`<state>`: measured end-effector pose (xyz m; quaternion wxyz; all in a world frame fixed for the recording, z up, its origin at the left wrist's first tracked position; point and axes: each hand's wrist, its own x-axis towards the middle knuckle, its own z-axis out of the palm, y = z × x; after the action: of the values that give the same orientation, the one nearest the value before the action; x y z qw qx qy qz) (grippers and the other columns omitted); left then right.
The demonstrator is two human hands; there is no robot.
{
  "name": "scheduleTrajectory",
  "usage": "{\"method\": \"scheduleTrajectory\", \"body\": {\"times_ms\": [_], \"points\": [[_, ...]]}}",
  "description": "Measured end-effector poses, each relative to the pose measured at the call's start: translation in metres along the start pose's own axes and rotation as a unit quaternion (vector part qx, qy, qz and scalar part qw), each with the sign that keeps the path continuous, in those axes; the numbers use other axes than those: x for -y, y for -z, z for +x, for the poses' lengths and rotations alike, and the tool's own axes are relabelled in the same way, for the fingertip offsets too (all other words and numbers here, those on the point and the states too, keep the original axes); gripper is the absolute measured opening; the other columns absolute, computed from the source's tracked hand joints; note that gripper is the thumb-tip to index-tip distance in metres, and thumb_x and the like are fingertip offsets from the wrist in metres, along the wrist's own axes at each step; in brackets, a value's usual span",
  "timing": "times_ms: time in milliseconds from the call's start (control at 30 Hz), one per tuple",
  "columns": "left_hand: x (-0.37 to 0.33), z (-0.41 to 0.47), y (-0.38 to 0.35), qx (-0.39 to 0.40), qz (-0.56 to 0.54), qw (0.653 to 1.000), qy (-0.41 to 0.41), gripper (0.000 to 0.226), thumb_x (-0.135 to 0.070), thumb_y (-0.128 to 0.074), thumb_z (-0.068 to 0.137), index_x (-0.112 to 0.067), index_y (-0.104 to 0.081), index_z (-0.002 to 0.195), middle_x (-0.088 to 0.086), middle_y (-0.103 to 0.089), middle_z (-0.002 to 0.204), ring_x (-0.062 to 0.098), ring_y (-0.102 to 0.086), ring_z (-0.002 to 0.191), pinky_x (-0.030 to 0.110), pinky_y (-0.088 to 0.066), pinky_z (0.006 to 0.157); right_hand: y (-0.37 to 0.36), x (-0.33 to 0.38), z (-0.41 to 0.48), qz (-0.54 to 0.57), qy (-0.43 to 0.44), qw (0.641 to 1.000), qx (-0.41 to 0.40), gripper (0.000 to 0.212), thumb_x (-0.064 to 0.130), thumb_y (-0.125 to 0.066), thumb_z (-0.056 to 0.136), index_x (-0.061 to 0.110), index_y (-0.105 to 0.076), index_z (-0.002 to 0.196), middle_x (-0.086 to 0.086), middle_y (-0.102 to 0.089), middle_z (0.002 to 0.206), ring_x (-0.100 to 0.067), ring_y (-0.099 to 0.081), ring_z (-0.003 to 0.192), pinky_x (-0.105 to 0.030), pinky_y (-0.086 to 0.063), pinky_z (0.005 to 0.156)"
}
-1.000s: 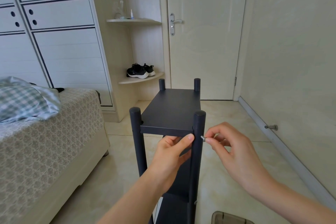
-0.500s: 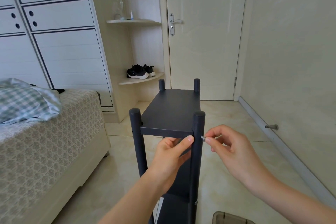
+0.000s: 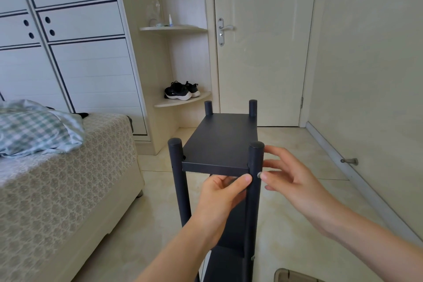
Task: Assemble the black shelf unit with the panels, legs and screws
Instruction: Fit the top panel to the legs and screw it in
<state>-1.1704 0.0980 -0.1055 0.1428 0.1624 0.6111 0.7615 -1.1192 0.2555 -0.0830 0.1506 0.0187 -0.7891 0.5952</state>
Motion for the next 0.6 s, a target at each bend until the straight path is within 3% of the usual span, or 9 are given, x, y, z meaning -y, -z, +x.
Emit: {"method": "scheduleTrajectory", "body": {"times_ms": [133, 200, 300, 400, 500, 600], "points": [[-0.004, -0.004, 0.004, -0.007, 0.145, 0.989, -0.015, 0.022, -0.032, -0.061, 0.097, -0.015, -0.075, 0.100, -0.002, -0.077, 0.095, 0.011, -0.071, 0.096, 0.025, -0.057, 0.085, 0.002, 0.004, 0.003, 0.078, -0.046, 0.994, 0.066, 0.040, 0.009, -0.057, 0.095, 0.034, -0.059, 0.127, 0.007, -0.071, 0.117, -0.008, -0.063, 0.114, -0.036, -0.046, 0.101], [-0.007, -0.007, 0.007, -0.034, 0.281, 0.957, -0.055, 0.033, -0.044, -0.054, 0.098, -0.020, -0.076, 0.089, -0.008, -0.076, 0.086, 0.005, -0.070, 0.086, 0.025, -0.057, 0.083, 0.003, 0.004, 0.005, 0.087, -0.049, 0.993, 0.062, 0.041, 0.006, -0.059, 0.094, 0.030, -0.061, 0.127, 0.002, -0.072, 0.115, -0.012, -0.064, 0.113, -0.040, -0.043, 0.105], [-0.009, -0.011, 0.017, -0.104, 0.478, 0.850, -0.197, 0.050, -0.064, -0.045, 0.093, -0.026, -0.073, 0.078, -0.012, -0.070, 0.069, 0.005, -0.067, 0.068, 0.030, -0.057, 0.070, 0.004, 0.004, 0.006, 0.088, -0.055, 0.993, 0.057, 0.041, 0.003, -0.061, 0.091, 0.028, -0.064, 0.123, 0.000, -0.073, 0.112, -0.012, -0.065, 0.111, -0.041, -0.043, 0.107], [-0.012, -0.008, 0.020, -0.174, 0.519, 0.754, -0.363, 0.040, -0.062, -0.052, 0.087, -0.028, -0.072, 0.080, -0.017, -0.061, 0.070, 0.006, -0.056, 0.069, 0.027, -0.052, 0.058, 0.004, 0.004, 0.008, 0.099, -0.065, 0.991, 0.056, 0.041, 0.003, -0.063, 0.089, 0.027, -0.065, 0.122, -0.002, -0.073, 0.111, -0.013, -0.066, 0.109, -0.041, -0.043, 0.107], [-0.010, -0.002, 0.017, -0.188, 0.564, 0.691, -0.412, 0.044, -0.062, -0.057, 0.085, -0.026, -0.074, 0.103, -0.012, -0.062, 0.095, 0.013, -0.052, 0.095, 0.029, -0.046, 0.079, 0.003, 0.002, 0.010, 0.110, -0.073, 0.989, 0.060, 0.040, 0.003, -0.064, 0.088, 0.025, -0.067, 0.122, -0.006, -0.073, 0.112, -0.018, -0.066, 0.111, -0.043, -0.043, 0.107], [-0.006, 0.004, 0.016, -0.166, 0.589, 0.689, -0.388, 0.055, -0.067, -0.053, 0.084, -0.026, -0.071, 0.116, -0.010, -0.063, 0.113, 0.018, -0.052, 0.121, 0.041, -0.038, 0.110, 0.004, 0.000, 0.011, 0.137, -0.081, 0.985, 0.071, 0.040, 0.003, -0.065, 0.087, 0.023, -0.067, 0.122, -0.011, -0.072, 0.113, -0.022, -0.065, 0.112, -0.045, -0.043, 0.108]]}}
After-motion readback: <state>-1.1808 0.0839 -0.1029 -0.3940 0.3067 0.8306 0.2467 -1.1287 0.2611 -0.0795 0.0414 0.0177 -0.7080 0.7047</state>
